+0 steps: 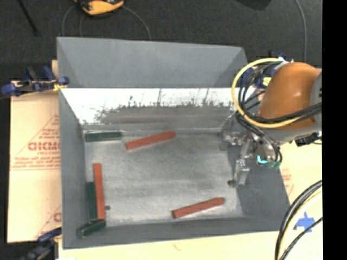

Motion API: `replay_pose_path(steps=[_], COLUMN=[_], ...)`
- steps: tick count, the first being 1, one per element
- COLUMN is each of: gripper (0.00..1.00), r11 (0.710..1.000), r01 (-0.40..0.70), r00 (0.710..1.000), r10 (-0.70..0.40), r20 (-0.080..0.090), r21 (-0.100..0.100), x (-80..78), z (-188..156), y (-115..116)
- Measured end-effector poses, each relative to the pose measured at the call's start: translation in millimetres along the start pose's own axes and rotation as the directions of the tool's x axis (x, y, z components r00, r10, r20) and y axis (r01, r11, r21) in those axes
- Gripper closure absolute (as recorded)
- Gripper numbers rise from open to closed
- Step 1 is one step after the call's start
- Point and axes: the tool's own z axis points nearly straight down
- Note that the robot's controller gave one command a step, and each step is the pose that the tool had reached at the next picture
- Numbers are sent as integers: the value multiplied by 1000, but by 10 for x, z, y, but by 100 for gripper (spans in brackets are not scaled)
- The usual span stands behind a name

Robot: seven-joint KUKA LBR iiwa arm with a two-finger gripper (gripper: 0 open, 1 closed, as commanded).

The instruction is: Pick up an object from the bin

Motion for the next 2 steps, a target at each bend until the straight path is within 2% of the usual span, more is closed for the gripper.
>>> replay_pose_path(steps=[1, 2], gripper=[0, 0], r11=[1000, 995], r01=[3, 96], r00=[1000, 995], r10=[-3, -96], r20=[8, 10], r21=[1, 2], x=[-19, 249], z=[-40, 527], y=[4, 276])
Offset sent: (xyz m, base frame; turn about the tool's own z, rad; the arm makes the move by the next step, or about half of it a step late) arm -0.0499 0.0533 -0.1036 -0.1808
